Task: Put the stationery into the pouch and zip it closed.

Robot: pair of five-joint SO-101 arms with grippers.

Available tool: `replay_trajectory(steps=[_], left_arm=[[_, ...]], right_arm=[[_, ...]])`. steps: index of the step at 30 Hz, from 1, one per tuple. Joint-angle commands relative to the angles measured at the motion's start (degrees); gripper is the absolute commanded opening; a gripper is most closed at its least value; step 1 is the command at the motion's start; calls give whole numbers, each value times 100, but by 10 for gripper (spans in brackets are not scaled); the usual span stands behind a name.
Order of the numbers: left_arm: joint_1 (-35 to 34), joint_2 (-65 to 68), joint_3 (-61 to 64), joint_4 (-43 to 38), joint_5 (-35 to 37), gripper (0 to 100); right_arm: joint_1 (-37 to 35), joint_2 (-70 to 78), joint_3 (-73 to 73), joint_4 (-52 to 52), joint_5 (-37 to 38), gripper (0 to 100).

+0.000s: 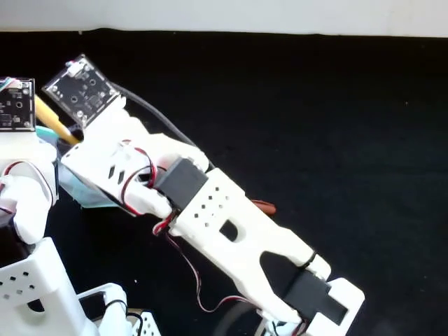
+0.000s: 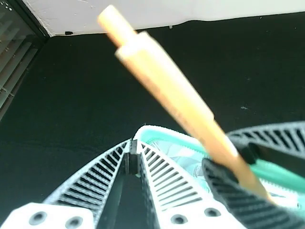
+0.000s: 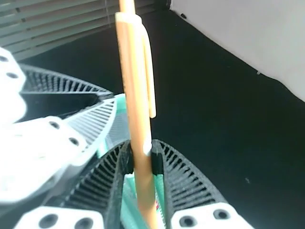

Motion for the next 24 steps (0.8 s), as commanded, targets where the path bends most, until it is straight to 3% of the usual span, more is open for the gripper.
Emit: replay_trajectory(steps=[1,6,12,15,24], left_arm=[[-13,84,347,44,35,7],[-13,84,338,44,35,7],[-13,84,338,44,35,7],[-13,84,338,44,35,7],[-13,84,338,44,35,7]], right_arm=[[-110,-136,-31,171,0,10],[-110,-31,-31,163,53,46],[-119,268,-84,154,237,330],[-92,295,-92,154,281,420],[567,286,-541,180,246,433]])
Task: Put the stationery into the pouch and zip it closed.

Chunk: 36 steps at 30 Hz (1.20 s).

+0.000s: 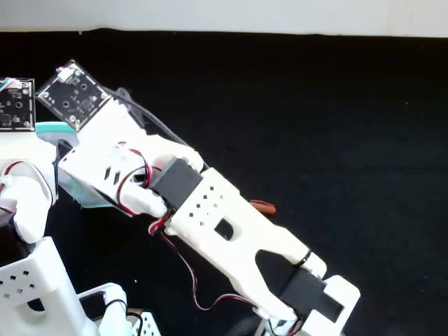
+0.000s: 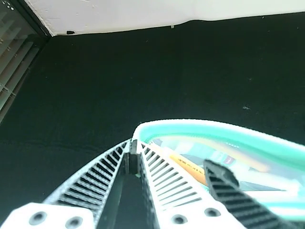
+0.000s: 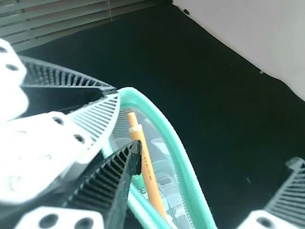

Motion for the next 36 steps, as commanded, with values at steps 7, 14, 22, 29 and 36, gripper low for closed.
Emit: replay_trajectory(steps=[7,14,22,29,36], left_arm=[[-13,92,321,44,35,7],[-13,92,312,44,35,7],[-13,110,321,44,35,7],[-13,110,330,44,35,7],[-22,110,330,44,35,7]], right_arm=[[1534,-4,-822,163,-281,433],[2774,4,-778,866,-826,433],[3213,57,1015,2422,1011,433],[3073,31,3301,1710,2391,433],[2334,40,4189,822,2752,433]])
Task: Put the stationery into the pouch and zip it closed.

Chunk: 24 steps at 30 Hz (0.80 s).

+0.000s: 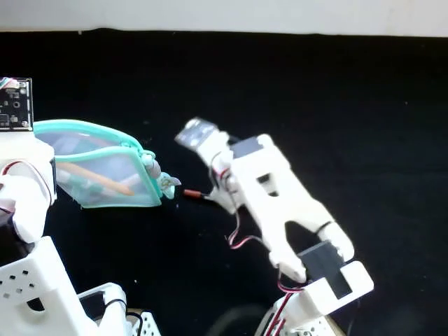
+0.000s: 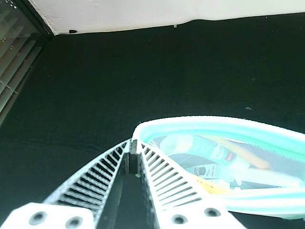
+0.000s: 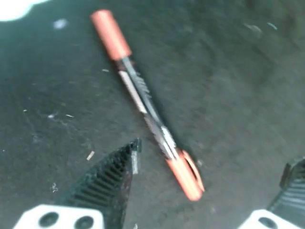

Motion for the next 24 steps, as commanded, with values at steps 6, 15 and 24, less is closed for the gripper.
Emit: replay_trajectory(steps=[6,15,24], left_arm=[[13,110,330,44,35,7],[13,119,338,44,35,7],[13,119,338,44,35,7]], right_arm=[[-611,-22,488,-1086,325,433],[-497,514,910,-1930,659,415],[286,1552,-1112,-1059,-378,44]])
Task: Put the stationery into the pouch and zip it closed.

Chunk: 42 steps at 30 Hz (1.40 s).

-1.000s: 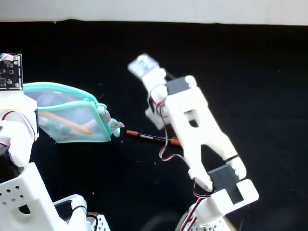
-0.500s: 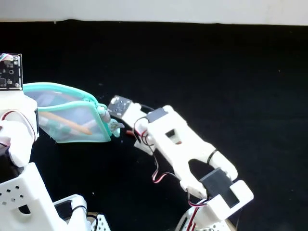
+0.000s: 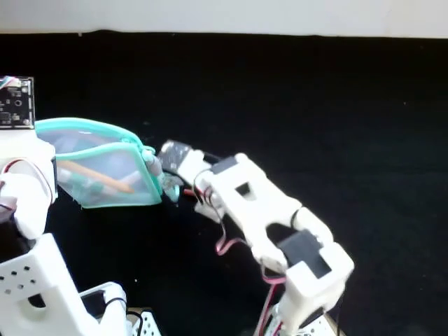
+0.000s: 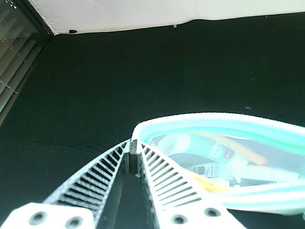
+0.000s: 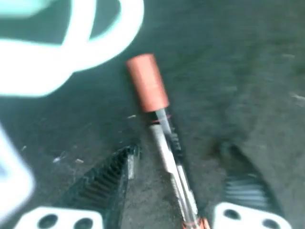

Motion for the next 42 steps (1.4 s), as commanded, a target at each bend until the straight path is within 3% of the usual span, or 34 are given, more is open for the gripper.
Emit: replay_trajectory(steps=[1,9,14,19,22,28,42], left_arm=[[13,119,338,53,35,7],[13,119,338,53,35,7],[31,119,382,53,35,7],[40,119,444,44,35,7],[40,119,444,44,35,7],[40,119,444,44,35,7],[171,119,453,44,35,7]], right_arm=[[532,84,-1077,497,-484,39],[1095,-514,-2615,1182,-633,8],[1121,-1376,-3714,1103,-2022,8],[558,-2035,-4462,-127,-3437,8],[84,-2193,-4497,-1112,-3859,8],[-822,-2141,-4514,-1569,-3886,8],[-1657,-1552,-4541,-2440,-3886,8]])
